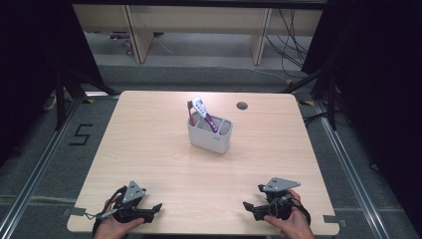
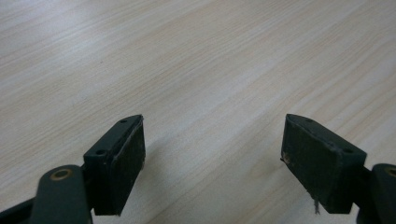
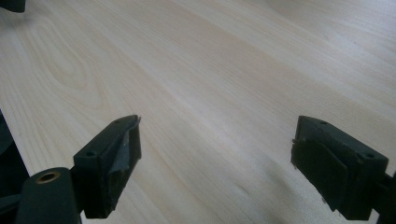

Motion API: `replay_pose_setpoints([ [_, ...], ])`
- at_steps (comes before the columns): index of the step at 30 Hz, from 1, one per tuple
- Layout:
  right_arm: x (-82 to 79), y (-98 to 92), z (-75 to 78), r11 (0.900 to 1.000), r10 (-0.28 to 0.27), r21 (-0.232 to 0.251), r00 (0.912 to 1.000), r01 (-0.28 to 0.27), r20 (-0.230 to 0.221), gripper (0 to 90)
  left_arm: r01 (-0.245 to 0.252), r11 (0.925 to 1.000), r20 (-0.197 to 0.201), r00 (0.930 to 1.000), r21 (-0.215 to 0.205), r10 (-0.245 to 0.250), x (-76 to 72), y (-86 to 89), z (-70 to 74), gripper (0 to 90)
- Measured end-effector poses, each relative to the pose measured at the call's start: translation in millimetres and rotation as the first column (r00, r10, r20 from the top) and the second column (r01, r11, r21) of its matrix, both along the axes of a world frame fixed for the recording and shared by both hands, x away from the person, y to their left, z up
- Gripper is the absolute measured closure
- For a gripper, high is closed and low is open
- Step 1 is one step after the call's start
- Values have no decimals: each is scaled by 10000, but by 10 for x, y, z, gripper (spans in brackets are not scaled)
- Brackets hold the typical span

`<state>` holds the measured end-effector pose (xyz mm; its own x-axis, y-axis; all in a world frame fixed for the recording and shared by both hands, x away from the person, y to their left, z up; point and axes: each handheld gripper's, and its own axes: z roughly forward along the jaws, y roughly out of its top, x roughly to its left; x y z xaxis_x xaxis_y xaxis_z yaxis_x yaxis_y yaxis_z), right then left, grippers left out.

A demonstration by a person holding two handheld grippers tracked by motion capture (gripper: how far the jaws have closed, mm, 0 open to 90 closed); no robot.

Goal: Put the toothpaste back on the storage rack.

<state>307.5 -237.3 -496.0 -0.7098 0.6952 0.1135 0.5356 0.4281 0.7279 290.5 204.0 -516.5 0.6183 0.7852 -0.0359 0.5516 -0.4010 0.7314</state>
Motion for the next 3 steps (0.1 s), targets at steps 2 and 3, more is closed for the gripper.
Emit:
replay_pose_setpoints([
  [2, 3, -4, -6, 10000, 93, -15, 10000, -93, -9, 168, -5, 10000, 5, 10000, -4, 5, 0, 0, 0, 213],
  [3, -1, -1, -7, 10000, 81, 41, 9999, -81, -68, 167, -15, 10000, 5, 10000, -2, 15, 0, 2, -1, 213],
])
